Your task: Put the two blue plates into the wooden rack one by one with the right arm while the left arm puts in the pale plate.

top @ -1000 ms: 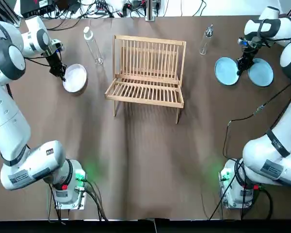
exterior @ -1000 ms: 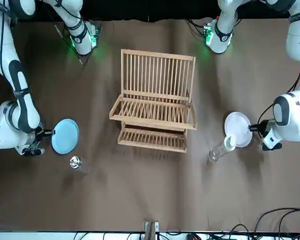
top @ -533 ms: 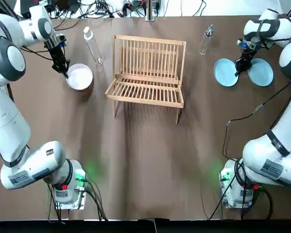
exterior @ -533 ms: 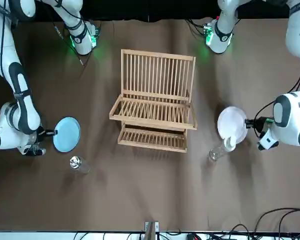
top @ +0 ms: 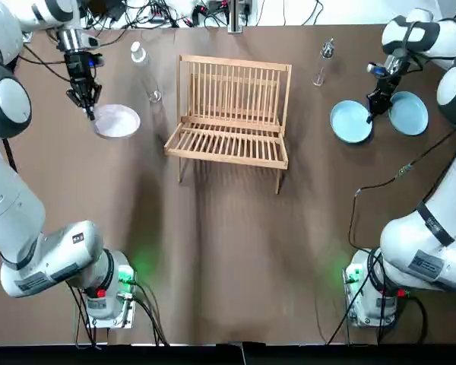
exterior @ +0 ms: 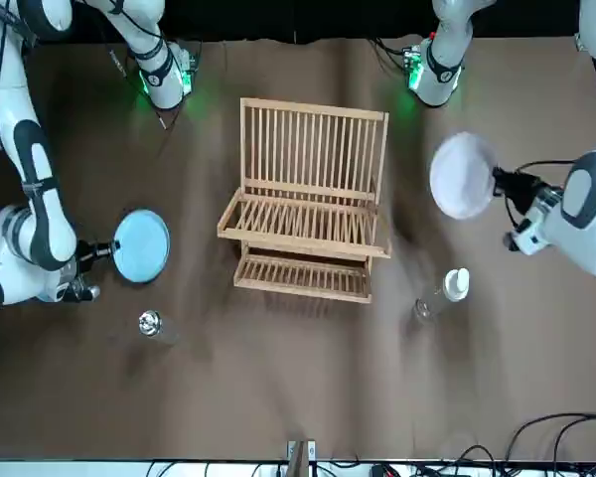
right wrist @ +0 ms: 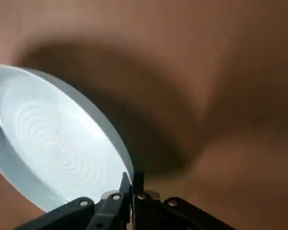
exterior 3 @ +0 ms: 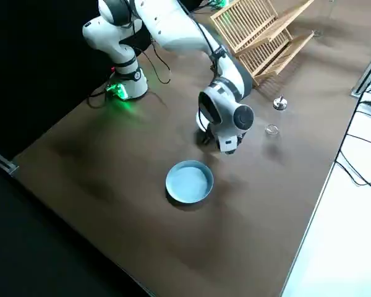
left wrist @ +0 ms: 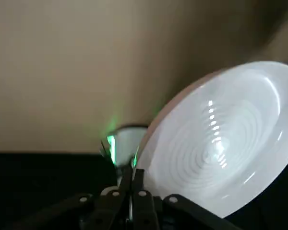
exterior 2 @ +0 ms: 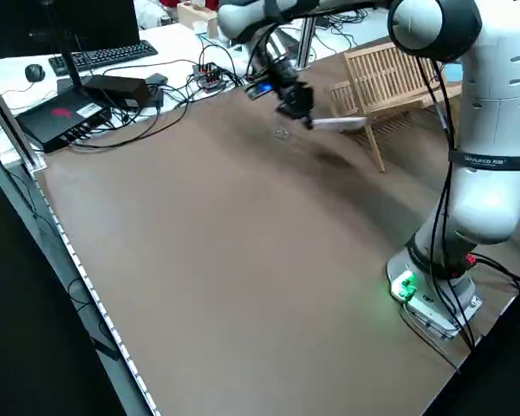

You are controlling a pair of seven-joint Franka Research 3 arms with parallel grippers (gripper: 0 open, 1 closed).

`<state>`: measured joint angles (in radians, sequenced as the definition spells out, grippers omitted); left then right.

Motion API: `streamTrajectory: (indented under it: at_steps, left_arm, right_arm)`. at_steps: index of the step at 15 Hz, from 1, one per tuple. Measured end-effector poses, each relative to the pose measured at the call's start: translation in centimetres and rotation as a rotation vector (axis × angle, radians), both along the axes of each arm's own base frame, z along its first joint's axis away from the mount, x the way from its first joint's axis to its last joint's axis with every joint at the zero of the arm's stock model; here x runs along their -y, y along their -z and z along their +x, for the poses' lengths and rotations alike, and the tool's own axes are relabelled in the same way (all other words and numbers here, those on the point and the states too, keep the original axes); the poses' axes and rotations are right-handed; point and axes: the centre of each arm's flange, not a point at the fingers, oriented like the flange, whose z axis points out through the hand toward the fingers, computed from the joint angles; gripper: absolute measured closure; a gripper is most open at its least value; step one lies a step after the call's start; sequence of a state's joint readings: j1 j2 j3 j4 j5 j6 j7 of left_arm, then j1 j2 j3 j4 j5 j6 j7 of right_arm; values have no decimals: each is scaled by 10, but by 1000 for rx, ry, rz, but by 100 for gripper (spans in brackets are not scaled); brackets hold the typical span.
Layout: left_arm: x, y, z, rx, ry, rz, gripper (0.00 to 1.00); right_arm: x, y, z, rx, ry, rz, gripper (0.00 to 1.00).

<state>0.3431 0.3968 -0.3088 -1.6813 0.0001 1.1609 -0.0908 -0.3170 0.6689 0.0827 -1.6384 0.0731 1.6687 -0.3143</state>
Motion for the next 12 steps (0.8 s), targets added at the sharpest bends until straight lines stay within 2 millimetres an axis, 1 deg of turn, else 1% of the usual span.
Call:
streamTrajectory:
  at_steps: [2,4,6,7,9,12]
  left_arm:
    - [46,-10,-11,-83,14,-28,96]
    - [88,-18,-20,-138,14,-60,96]
    - [125,-25,-25,-169,-16,-108,96]
    - [139,-28,-26,-182,-39,-129,96]
    - [161,-32,-22,-178,-111,-163,96]
    - [181,-27,-11,-148,-218,-149,96]
  right_arm:
    - [-2,-25,-6,-71,-12,22,97]
    - [-8,-58,-15,-148,-2,20,97]
    - [-25,-97,-26,-241,18,7,97]
    - [-38,-116,-32,-288,31,-7,97]
    - [-75,-149,-43,-385,53,-53,97]
    - [-136,-192,-60,-510,94,-121,97]
